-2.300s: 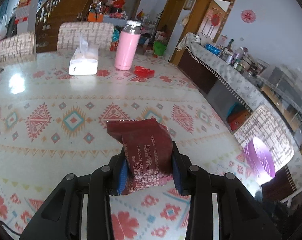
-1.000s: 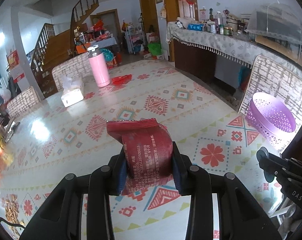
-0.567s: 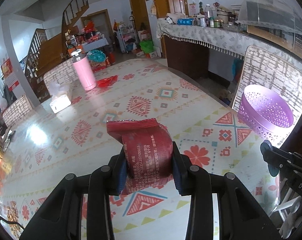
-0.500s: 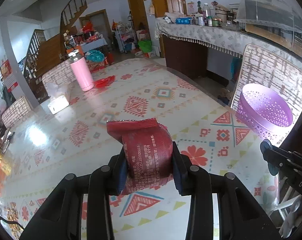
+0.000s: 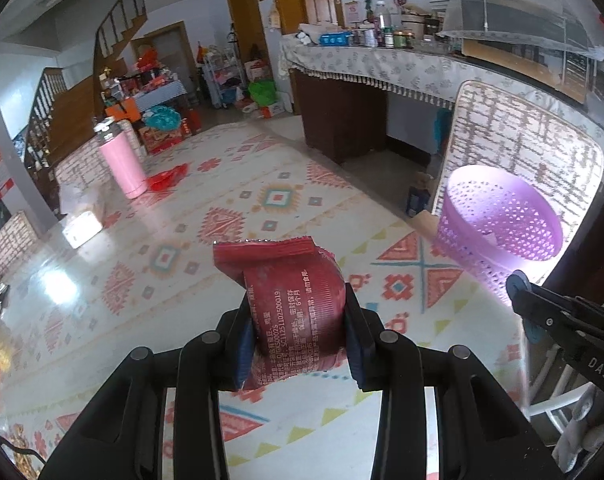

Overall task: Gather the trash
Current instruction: 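Carry the red wrapper and blue packet over to the lilac basket, then open both tools over the basket, dropping the wrapper and packet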

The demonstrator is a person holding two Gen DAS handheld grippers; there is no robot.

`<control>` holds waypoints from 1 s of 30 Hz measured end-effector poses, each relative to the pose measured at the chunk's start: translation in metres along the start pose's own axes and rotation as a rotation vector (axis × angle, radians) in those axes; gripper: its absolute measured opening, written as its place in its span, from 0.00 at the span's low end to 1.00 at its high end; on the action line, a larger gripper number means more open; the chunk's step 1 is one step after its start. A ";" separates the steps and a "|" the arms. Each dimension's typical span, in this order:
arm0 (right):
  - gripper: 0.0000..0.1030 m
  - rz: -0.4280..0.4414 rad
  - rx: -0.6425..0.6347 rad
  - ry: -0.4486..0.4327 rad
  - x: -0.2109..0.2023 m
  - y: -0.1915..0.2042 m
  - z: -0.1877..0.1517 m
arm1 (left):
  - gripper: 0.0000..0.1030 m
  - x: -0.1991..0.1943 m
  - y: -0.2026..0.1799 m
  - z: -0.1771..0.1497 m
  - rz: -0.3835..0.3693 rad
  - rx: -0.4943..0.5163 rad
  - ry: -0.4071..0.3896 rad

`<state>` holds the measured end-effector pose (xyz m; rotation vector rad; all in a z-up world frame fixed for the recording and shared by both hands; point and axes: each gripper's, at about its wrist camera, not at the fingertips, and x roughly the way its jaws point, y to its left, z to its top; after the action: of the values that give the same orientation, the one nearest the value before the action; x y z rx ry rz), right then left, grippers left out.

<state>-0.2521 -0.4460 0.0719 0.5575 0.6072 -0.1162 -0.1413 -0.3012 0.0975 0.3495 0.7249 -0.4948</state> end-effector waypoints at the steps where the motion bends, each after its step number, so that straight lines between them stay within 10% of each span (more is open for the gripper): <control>1: 0.28 -0.003 0.002 -0.003 -0.001 -0.002 0.001 | 0.35 0.001 -0.002 0.002 -0.008 0.001 -0.001; 30: 0.28 -0.148 0.056 -0.098 -0.012 -0.080 0.075 | 0.35 0.069 -0.114 0.102 -0.248 0.109 0.035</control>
<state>-0.2447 -0.5536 0.0923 0.5575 0.5507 -0.2991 -0.1031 -0.4641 0.1050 0.3726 0.7812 -0.7663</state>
